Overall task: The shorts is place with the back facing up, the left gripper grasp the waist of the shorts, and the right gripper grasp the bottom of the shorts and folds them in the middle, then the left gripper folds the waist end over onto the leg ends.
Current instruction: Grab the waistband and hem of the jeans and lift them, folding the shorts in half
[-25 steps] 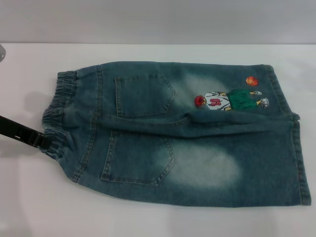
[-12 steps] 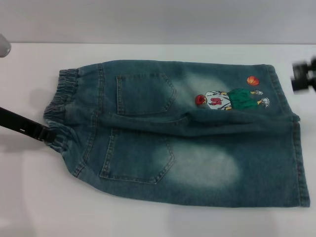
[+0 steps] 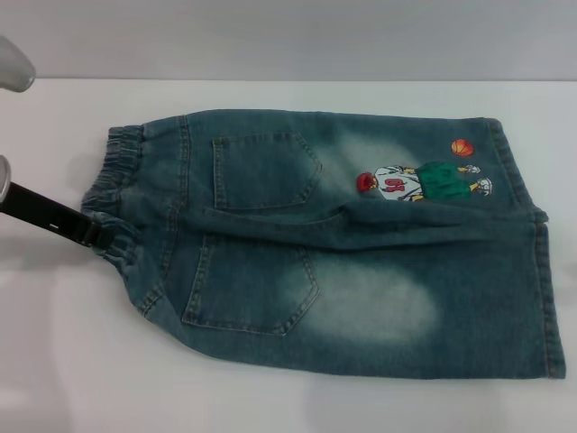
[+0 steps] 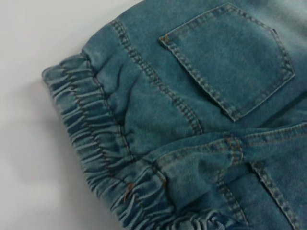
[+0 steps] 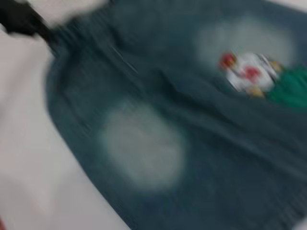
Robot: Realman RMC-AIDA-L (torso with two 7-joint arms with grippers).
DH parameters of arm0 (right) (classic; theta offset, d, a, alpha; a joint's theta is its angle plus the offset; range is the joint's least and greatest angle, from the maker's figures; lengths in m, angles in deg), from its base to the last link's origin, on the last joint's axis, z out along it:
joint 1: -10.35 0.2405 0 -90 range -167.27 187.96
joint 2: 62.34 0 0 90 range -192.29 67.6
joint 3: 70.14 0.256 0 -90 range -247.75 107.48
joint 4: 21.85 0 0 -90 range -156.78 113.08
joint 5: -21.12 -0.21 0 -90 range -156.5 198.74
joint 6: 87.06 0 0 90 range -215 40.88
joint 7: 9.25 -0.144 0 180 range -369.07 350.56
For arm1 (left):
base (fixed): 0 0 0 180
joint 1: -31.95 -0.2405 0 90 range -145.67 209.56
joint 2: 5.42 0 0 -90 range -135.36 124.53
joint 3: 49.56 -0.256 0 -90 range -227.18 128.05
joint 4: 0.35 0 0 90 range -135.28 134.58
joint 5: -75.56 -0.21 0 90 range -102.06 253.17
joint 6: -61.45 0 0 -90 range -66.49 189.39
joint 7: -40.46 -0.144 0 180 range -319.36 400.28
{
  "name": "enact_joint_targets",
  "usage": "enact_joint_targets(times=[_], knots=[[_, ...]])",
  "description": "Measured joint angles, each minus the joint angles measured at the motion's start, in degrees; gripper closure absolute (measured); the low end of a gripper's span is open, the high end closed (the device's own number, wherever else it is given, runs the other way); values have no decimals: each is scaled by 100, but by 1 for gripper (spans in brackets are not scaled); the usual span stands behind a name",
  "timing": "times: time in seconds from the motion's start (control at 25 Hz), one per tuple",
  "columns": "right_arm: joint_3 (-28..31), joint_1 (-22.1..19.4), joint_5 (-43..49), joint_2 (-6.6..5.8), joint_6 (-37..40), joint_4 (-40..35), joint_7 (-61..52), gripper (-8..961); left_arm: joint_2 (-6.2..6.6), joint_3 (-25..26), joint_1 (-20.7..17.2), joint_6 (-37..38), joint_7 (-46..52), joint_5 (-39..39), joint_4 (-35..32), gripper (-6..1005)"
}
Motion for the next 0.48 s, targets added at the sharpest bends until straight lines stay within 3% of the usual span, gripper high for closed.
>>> enact_joint_targets(times=[0.48], knots=[[-695, -215, 530, 189, -145, 240, 511, 299, -1, -10, 126, -66, 0, 0, 202, 941]])
